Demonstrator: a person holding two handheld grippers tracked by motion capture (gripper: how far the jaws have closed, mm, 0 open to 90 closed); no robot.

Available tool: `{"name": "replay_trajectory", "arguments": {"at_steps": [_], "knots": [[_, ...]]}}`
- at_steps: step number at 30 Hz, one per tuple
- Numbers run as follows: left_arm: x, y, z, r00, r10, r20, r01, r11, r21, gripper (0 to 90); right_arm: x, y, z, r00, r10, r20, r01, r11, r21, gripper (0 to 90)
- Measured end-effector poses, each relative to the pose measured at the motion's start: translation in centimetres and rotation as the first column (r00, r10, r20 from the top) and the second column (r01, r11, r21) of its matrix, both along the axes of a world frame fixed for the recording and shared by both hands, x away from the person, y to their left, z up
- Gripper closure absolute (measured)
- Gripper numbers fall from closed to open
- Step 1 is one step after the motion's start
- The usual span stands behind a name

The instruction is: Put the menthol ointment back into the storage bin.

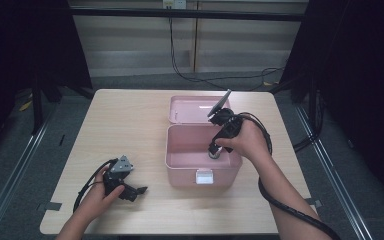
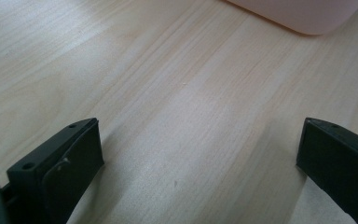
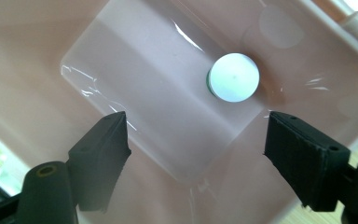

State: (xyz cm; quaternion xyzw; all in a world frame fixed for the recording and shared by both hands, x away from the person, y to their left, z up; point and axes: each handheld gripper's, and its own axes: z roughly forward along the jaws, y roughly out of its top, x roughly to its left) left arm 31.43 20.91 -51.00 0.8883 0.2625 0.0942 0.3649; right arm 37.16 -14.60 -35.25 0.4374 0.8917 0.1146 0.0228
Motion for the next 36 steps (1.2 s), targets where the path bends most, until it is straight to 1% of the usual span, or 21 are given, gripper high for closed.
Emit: {"name": "replay_trajectory", "arguments": {"at_steps": [1,2,3,6,7,8,9,11,13,15,16,18,22,24,26,27,29,30,31,33,36], "knots": [[0.0,0.0,0.0,1.0000,0.001,0.000,-0.001,1.0000,-0.001,0.0,-0.2,-0.4,0.4,0.9999,0.014,0.004,-0.014,1.000,0.011,21.0],[0.0,0.0,0.0,1.0000,0.000,0.000,0.000,1.0000,0.000,0.0,-0.2,-0.4,0.4,0.9999,0.014,0.004,-0.014,1.000,0.011,21.0],[0.0,0.0,0.0,1.0000,0.000,0.000,0.000,1.0000,0.000,0.0,-0.4,-0.8,0.7,0.9996,0.025,0.009,-0.025,0.999,0.019,21.0],[0.0,0.0,0.0,1.0000,0.002,0.002,-0.002,1.0000,-0.002,0.0,-0.6,-1.2,1.1,0.9994,0.032,0.013,-0.032,0.999,0.015,21.0],[0.0,0.0,0.0,1.0000,0.001,0.001,-0.001,1.0000,-0.002,0.0,-0.9,-1.7,1.5,0.9992,0.036,0.019,-0.037,0.999,0.029,21.0],[0.0,0.0,0.0,1.0000,0.001,0.001,-0.001,1.0000,-0.002,0.0,-1.1,-2.0,1.6,0.9990,0.039,0.022,-0.040,0.999,0.032,21.0],[0.0,0.0,0.0,1.0000,0.002,0.001,-0.002,1.0000,-0.002,0.0,-1.1,-2.0,1.6,0.9990,0.039,0.022,-0.040,0.999,0.032,21.0],[0.0,0.0,0.0,1.0000,0.002,0.004,-0.002,1.0000,0.000,0.0,-1.6,-2.9,1.9,0.9984,0.050,0.025,-0.051,0.998,0.026,21.0],[0.0,0.0,0.0,1.0000,0.001,0.001,-0.001,1.0000,-0.001,0.0,-1.8,-3.2,2.0,0.9983,0.052,0.027,-0.053,0.998,0.026,20.9],[0.0,0.0,0.0,1.0000,0.002,0.001,-0.002,1.0000,-0.002,0.0,-2.4,-3.9,2.1,0.9984,0.054,0.015,-0.055,0.998,0.022,20.6],[0.0,0.0,0.0,1.0000,0.002,0.001,-0.002,1.0000,-0.002,0.0,-2.4,-3.9,2.1,0.9984,0.054,0.015,-0.055,0.998,0.022,20.6],[0.0,0.0,0.0,1.0000,0.003,0.004,-0.003,1.0000,0.000,0.0,-2.9,-4.5,2.4,0.9974,0.068,0.024,-0.069,0.997,0.024,20.5],[0.0,0.0,0.0,1.0000,0.002,0.002,-0.002,1.0000,-0.002,0.0,-3.4,-4.8,2.7,0.9964,0.080,0.028,-0.081,0.996,0.030,20.5],[0.0,0.0,0.0,1.0000,0.002,0.002,-0.002,1.0000,-0.002,0.0,-3.9,-5.2,2.9,0.9950,0.098,0.020,-0.098,0.995,0.023,20.4],[0.0,0.0,0.0,1.0000,0.001,0.002,-0.001,1.0000,-0.002,0.0,-4.1,-5.3,3.0,0.9949,0.099,0.020,-0.100,0.995,0.022,20.5],[0.0,0.0,0.0,1.0000,0.001,0.002,-0.001,1.0000,-0.002,0.0,-4.4,-5.5,3.1,0.9938,0.108,0.024,-0.109,0.994,0.022,20.3],[0.0,0.0,0.0,1.0000,0.002,0.002,-0.002,1.0000,-0.002,0.0,-4.6,-5.6,3.2,0.9933,0.113,0.024,-0.114,0.993,0.021,20.3],[0.0,0.0,0.0,1.0000,0.002,0.002,-0.002,1.0000,-0.002,0.0,-4.9,-5.9,3.3,0.9919,0.124,0.026,-0.125,0.992,0.021,20.2],[0.0,0.0,0.0,1.0000,0.002,0.002,-0.002,1.0000,-0.002,0.0,-5.0,-5.9,3.4,0.9924,0.121,0.024,-0.121,0.992,0.021,20.2],[0.0,0.0,0.0,1.0000,0.002,0.002,-0.002,1.0000,-0.002,0.0,-5.6,-6.4,3.5,0.9900,0.139,0.020,-0.140,0.990,0.020,20.2],[0.0,0.0,0.0,1.0000,0.002,0.002,-0.002,1.0000,-0.002,0.0,-6.1,-6.9,3.5,0.9897,0.142,0.019,-0.142,0.990,0.020,19.9]]}}
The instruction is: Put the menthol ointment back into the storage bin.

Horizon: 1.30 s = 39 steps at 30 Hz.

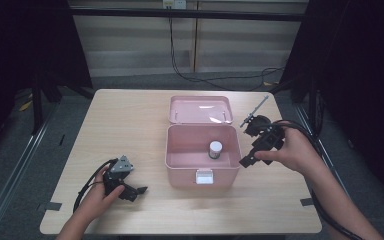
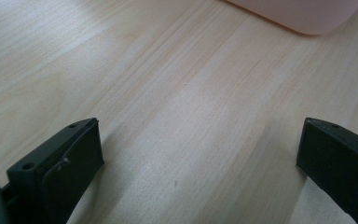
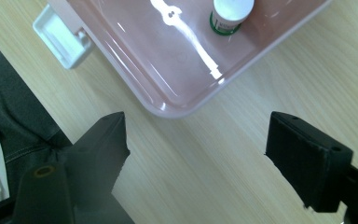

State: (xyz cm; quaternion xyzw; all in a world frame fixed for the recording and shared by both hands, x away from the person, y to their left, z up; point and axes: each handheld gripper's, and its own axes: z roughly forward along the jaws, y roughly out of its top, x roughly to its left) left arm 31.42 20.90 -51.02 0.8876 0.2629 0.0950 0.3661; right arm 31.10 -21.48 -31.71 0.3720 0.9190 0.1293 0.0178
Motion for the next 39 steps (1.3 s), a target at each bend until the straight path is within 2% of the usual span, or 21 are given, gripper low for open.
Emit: {"name": "replay_trajectory", "arguments": {"at_steps": [6,8,13,17,22,23,27,28,39], "knots": [[0.0,0.0,0.0,1.0000,0.000,0.000,0.000,1.0000,0.001,0.0,-0.4,-1.1,-0.5,0.9999,-0.015,-0.002,0.015,1.000,0.016,19.7],[0.0,0.0,0.0,1.0000,0.002,-0.002,-0.002,1.0000,-0.002,0.0,-0.6,-1.9,-1.0,0.9998,-0.019,-0.005,0.019,0.999,0.037,19.6],[0.0,0.0,0.0,1.0000,-0.005,-0.001,0.005,1.0000,0.008,0.0,-0.9,-2.9,-1.7,0.9997,-0.025,0.002,0.025,0.999,0.039,19.4],[0.0,0.0,0.0,1.0000,-0.005,-0.003,0.005,1.0000,0.007,0.0,-1.3,-3.8,-2.7,0.9995,-0.031,-0.004,0.031,0.998,0.059,19.4],[0.0,0.0,0.0,1.0000,-0.005,-0.002,0.005,1.0000,0.007,0.0,-1.7,-4.8,-4.3,0.9987,-0.049,-0.013,0.050,0.996,0.071,19.2],[0.0,0.0,0.0,1.0000,-0.005,-0.002,0.005,1.0000,0.007,0.0,-1.9,-5.3,-5.2,0.9985,-0.052,-0.019,0.053,0.996,0.077,19.2],[0.0,0.0,0.0,1.0000,-0.005,-0.002,0.005,1.0000,0.007,0.0,-2.0,-5.7,-6.2,0.9981,-0.057,-0.021,0.059,0.995,0.079,19.2],[0.0,0.0,0.0,1.0000,-0.005,-0.002,0.005,1.0000,0.008,0.0,-2.2,-6.0,-6.8,0.9977,-0.064,-0.022,0.066,0.993,0.096,19.2],[0.0,0.0,0.0,1.0000,-0.001,-0.003,0.001,1.0000,0.003,0.0,-3.1,-6.8,-9.9,0.9976,-0.066,-0.023,0.068,0.988,0.140,19.0]]}}
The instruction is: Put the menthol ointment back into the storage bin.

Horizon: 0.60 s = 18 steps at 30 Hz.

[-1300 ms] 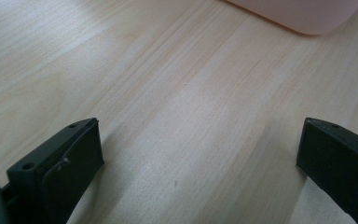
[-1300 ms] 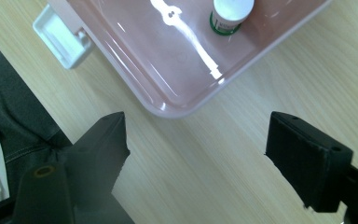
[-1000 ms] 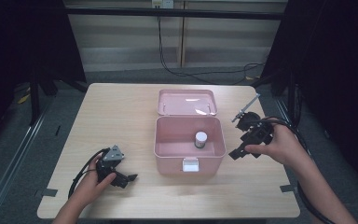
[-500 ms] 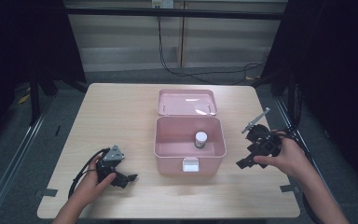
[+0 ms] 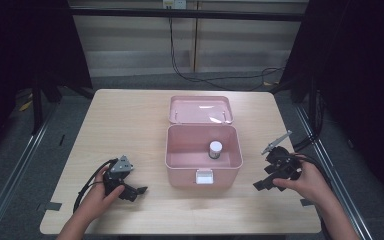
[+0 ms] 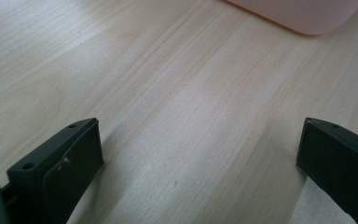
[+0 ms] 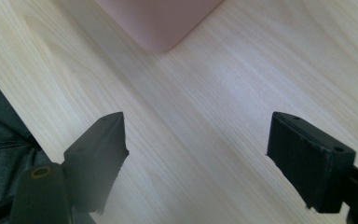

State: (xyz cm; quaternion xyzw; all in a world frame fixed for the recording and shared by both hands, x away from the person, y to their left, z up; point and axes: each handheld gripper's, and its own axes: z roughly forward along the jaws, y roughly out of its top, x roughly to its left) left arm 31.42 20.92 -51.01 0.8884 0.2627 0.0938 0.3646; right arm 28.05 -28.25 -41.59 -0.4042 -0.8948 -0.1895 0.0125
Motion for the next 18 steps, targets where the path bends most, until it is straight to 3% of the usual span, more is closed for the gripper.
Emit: {"name": "replay_trajectory", "arguments": {"at_steps": [10,14,18], "knots": [[0.0,0.0,0.0,1.0000,-0.004,0.001,0.004,1.0000,0.004,0.0,-0.7,-0.7,-2.0,0.9998,-0.015,0.013,0.014,0.999,0.040,18.4],[0.0,0.0,0.0,1.0000,-0.003,0.002,0.003,1.0000,0.005,0.0,-1.0,-1.1,-2.8,0.9990,-0.040,0.019,0.039,0.998,0.039,18.2],[0.0,0.0,0.0,1.0000,-0.004,0.001,0.004,1.0000,0.004,0.0,-1.2,-1.4,-3.8,0.9990,-0.030,0.033,0.029,0.999,0.039,17.9]]}}
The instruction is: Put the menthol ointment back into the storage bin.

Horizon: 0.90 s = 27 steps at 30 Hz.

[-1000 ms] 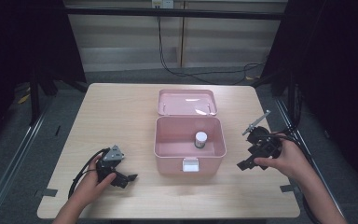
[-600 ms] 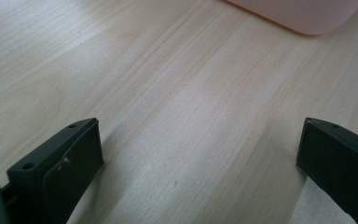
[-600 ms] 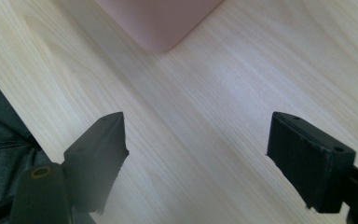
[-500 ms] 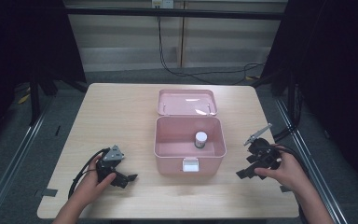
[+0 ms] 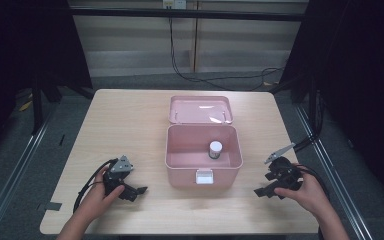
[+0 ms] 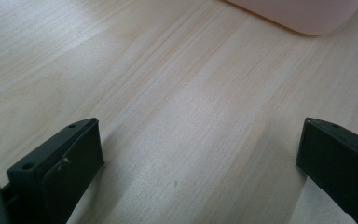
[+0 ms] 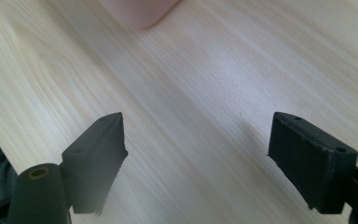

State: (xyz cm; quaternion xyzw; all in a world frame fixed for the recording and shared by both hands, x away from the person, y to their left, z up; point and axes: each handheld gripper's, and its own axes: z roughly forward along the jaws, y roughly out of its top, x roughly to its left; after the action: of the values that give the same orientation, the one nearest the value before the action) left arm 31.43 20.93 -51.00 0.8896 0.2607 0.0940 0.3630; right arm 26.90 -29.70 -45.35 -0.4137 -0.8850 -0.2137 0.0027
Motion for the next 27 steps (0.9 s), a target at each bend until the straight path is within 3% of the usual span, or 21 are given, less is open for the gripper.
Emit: {"name": "replay_trajectory", "arguments": {"at_steps": [9,10,11,12,13,15,18,20,22,23,27], "knots": [[0.0,0.0,0.0,1.0000,0.000,0.000,0.000,1.0000,0.000,0.0,-0.5,0.0,-1.2,0.9975,0.036,0.061,-0.035,0.999,-0.013,17.4],[0.0,0.0,0.0,1.0000,0.000,0.000,0.000,1.0000,0.000,0.0,-0.5,0.0,-1.3,0.9965,0.038,0.074,-0.037,0.999,-0.007,17.4],[0.0,0.0,0.0,1.0000,0.000,0.000,0.000,1.0000,0.000,0.0,-0.5,-0.3,-1.7,0.9906,0.046,0.129,-0.048,0.999,0.016,17.2],[0.0,0.0,0.0,1.0000,0.000,0.000,0.000,1.0000,0.000,0.0,-0.5,-0.3,-1.7,0.9906,0.046,0.129,-0.048,0.999,0.016,17.2],[0.0,0.0,0.0,1.0000,0.000,0.000,0.000,1.0000,-0.001,0.0,-0.4,-0.5,-2.1,0.9838,0.065,0.167,-0.072,0.997,0.034,16.6],[0.0,0.0,0.0,1.0000,0.000,0.000,0.000,1.0000,-0.001,0.0,-0.4,-0.7,-2.7,0.9807,0.075,0.181,-0.082,0.996,0.034,16.1],[0.0,0.0,0.0,1.0000,0.000,0.000,0.000,1.0000,0.000,0.0,-0.4,-0.8,-3.4,0.9827,0.073,0.170,-0.082,0.996,0.043,14.0],[0.0,0.0,0.0,1.0000,0.001,0.001,-0.001,1.0000,0.000,0.0,-0.4,-0.8,-3.9,0.9711,0.100,0.217,-0.110,0.993,0.035,13.8],[0.0,0.0,0.0,1.0000,0.001,0.001,-0.001,1.0000,0.000,0.0,-0.4,-0.9,-4.0,0.9678,0.099,0.231,-0.112,0.993,0.041,13.5],[0.0,0.0,0.0,1.0000,0.001,0.003,-0.001,1.0000,0.002,0.0,-0.5,-0.8,-4.4,0.9577,0.095,0.272,-0.113,0.992,0.052,12.4],[0.0,0.0,0.0,1.0000,0.003,0.003,-0.003,1.0000,0.002,0.0,-0.7,-0.9,-4.6,0.9523,0.090,0.292,-0.115,0.991,0.070,11.9]]}}
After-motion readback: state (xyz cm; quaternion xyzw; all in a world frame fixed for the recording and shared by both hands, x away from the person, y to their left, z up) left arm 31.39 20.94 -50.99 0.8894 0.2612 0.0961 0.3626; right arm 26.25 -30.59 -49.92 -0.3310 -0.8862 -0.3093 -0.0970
